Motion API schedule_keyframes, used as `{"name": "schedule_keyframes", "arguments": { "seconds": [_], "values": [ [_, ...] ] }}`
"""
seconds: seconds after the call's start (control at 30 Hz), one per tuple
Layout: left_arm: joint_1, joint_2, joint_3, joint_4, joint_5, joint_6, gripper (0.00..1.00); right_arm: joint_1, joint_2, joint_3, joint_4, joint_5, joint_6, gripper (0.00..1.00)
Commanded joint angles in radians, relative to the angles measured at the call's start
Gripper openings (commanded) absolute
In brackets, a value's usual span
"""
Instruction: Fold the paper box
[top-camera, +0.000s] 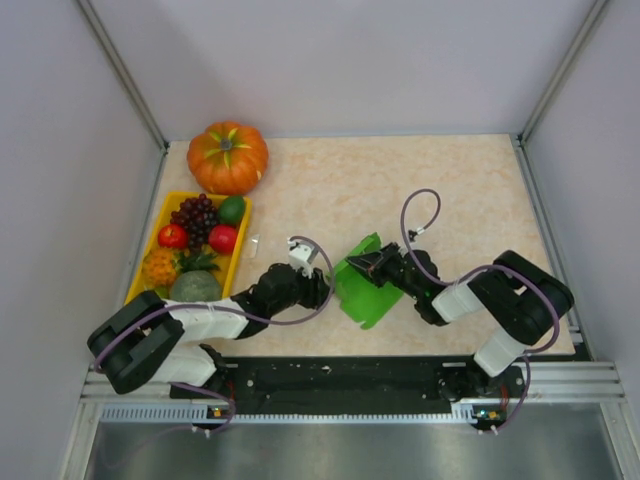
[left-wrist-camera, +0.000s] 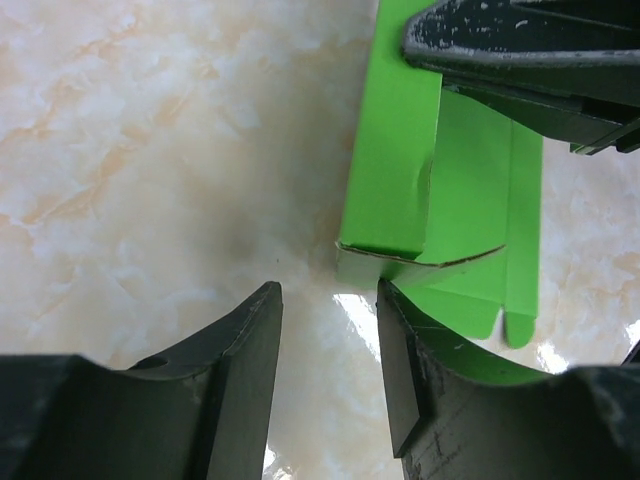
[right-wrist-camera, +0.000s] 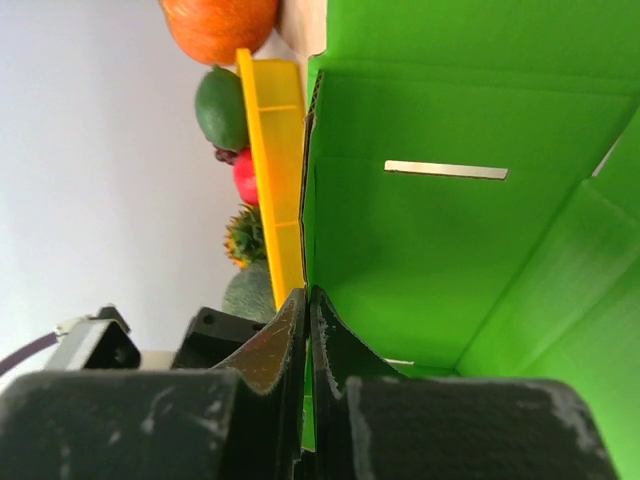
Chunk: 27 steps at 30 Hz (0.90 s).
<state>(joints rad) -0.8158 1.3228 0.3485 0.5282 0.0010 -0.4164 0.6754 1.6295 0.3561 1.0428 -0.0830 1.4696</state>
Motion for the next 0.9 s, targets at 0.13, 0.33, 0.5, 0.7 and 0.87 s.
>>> {"name": "schedule_keyframes", "arguments": {
  "seconds": [0.13, 0.33, 0.5, 0.7, 0.87],
  "values": [
    [-0.055, 0.012, -0.055, 0.254, -0.058, 0.024, 0.41, 0.026, -0.017, -0.104, 0.181, -0.032, -0.141, 0.0],
    [-0.128, 0.052, -0.069, 0.311, -0.071, 0.018, 0.43, 0.024, 0.096, -0.167, 0.448, -0.05, -0.176, 0.0],
    [-0.151, 0.026, -0.085, 0.312, -0.125, -0.021, 0.45, 0.026, 0.178, -0.163, 0.566, -0.067, -0.167, 0.0],
    [-0.149, -0.019, -0.048, 0.219, -0.191, -0.044, 0.48, 0.026, 0.135, -0.102, 0.443, -0.067, -0.112, 0.0],
    [-0.091, -0.117, -0.002, 0.052, -0.125, -0.151, 0.53, 0.026, -0.034, -0.02, 0.094, -0.055, -0.136, 0.0]
  ]
}}
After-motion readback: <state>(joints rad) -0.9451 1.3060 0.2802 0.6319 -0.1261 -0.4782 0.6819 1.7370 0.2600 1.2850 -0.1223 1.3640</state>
